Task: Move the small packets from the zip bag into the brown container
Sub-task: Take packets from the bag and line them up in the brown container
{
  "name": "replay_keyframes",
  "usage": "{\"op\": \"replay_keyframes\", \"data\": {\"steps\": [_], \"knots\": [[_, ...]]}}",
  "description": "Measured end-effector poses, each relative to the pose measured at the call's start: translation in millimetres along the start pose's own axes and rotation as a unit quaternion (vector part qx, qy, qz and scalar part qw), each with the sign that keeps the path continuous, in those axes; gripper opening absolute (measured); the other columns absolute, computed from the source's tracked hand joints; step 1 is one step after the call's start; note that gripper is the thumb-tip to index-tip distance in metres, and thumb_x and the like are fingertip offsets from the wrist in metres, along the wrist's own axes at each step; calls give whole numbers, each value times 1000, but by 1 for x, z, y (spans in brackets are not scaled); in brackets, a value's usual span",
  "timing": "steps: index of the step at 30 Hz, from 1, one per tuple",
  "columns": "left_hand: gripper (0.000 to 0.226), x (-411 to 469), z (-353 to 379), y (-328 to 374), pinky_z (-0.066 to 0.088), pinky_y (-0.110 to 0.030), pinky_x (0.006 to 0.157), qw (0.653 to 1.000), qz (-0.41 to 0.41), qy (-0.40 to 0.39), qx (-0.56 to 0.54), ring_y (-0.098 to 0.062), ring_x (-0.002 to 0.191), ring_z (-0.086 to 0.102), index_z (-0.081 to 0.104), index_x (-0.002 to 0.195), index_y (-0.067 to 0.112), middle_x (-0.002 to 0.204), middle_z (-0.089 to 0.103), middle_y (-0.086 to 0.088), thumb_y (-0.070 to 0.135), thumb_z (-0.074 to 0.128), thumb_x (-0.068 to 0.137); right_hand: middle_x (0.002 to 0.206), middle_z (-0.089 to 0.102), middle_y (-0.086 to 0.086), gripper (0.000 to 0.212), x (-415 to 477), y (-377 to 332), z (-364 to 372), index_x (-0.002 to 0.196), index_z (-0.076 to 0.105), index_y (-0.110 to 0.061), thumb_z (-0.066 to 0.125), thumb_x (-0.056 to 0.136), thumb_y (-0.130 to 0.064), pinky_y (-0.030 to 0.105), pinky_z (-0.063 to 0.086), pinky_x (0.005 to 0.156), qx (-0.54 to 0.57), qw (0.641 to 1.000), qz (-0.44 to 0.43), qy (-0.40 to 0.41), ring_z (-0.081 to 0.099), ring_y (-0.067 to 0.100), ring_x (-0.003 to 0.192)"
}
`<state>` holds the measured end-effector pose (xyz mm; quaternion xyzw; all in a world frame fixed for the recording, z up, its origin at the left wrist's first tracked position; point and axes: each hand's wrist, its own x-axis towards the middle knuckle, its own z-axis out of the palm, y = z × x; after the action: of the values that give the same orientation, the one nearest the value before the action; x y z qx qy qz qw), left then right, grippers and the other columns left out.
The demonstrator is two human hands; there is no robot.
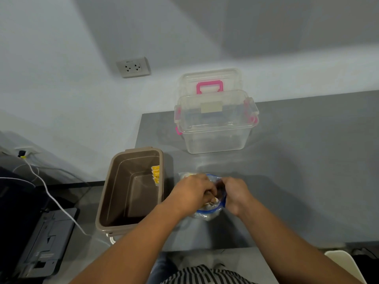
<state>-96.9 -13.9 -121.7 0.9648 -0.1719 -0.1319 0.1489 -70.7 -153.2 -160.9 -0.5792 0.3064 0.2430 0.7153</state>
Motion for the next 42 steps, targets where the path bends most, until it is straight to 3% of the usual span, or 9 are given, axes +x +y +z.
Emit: {"op": "replay_keyframes", "data": {"steps": [5, 10, 15, 19, 24, 26, 30, 37, 42], "knots": [[17, 3, -7, -8, 52, -33, 90, 999, 6, 40, 16, -13, 97, 62, 73, 107, 29, 113, 62, 7, 32, 64, 93, 87, 63, 27, 28, 3, -2, 3, 95, 67, 10, 46, 78, 10, 48, 52, 75, 7, 1000, -2, 15, 61, 37, 79], [6, 1, -26, -21, 54, -27, 79, 991, -27, 91, -97, -2, 80, 62, 73, 94, 31, 89, 68, 14, 31, 73, 88, 88, 66, 22, 19, -1, -3, 7, 90, 68, 4, 53, 80, 7, 45, 55, 78, -2, 1000, -5, 1, 62, 36, 83], [9, -11, -57, -33, 55, -25, 78, 978, -49, 126, -156, 2, 77, 64, 73, 96, 28, 84, 69, 17, 31, 74, 88, 97, 70, 19, 22, 0, 0, 10, 97, 75, -2, 55, 92, -9, 48, 57, 87, 5, 1000, -14, -18, 66, 35, 90], [5, -28, -86, -51, 41, -12, 60, 956, -82, 187, -209, 5, 60, 55, 73, 88, 31, 71, 64, 23, 30, 77, 85, 92, 66, 17, 27, 5, 4, 13, 112, 69, 4, 60, 95, -16, 44, 57, 77, -26, 999, -32, -4, 60, 33, 85], [5, -51, -114, -88, 41, -15, 64, 942, -125, 249, -184, 3, 63, 55, 76, 85, 26, 75, 66, 12, 24, 80, 82, 75, 60, 9, 21, 8, 6, 23, 86, 57, -8, 53, 104, -18, 31, 52, 56, -72, 995, -61, 13, 60, 20, 64], [5, -59, -117, -105, 43, -16, 64, 945, -147, 241, -163, 1, 63, 57, 76, 83, 27, 73, 67, 12, 25, 80, 81, 74, 61, 8, 20, 8, 7, 26, 89, 56, -8, 51, 105, -18, 31, 52, 55, -83, 994, -74, 18, 62, 20, 63], [7, -66, -107, -134, 47, -20, 65, 968, -168, 169, -77, -3, 70, 62, 73, 80, 30, 74, 69, 13, 28, 79, 83, 80, 63, 10, 20, 8, 9, 32, 98, 58, -5, 49, 106, -21, 38, 56, 68, -107, 990, -91, 17, 64, 24, 71], [17, -58, -68, -149, 46, -16, 69, 985, -168, 32, -23, -3, 75, 64, 70, 77, 33, 78, 68, 15, 20, 71, 88, 79, 62, 7, 17, 4, 8, 36, 101, 57, -8, 48, 106, -21, 34, 54, 62, -106, 991, -76, 5, 63, 20, 66], [12, -46, -49, -152, 56, -29, 83, 987, -159, -21, -11, -1, 76, 65, 75, 77, 27, 76, 70, 15, 18, 71, 85, 79, 64, 7, 18, -2, 6, 34, 99, 59, -7, 49, 106, -20, 33, 53, 58, -99, 992, -74, 0, 65, 20, 68]]}}
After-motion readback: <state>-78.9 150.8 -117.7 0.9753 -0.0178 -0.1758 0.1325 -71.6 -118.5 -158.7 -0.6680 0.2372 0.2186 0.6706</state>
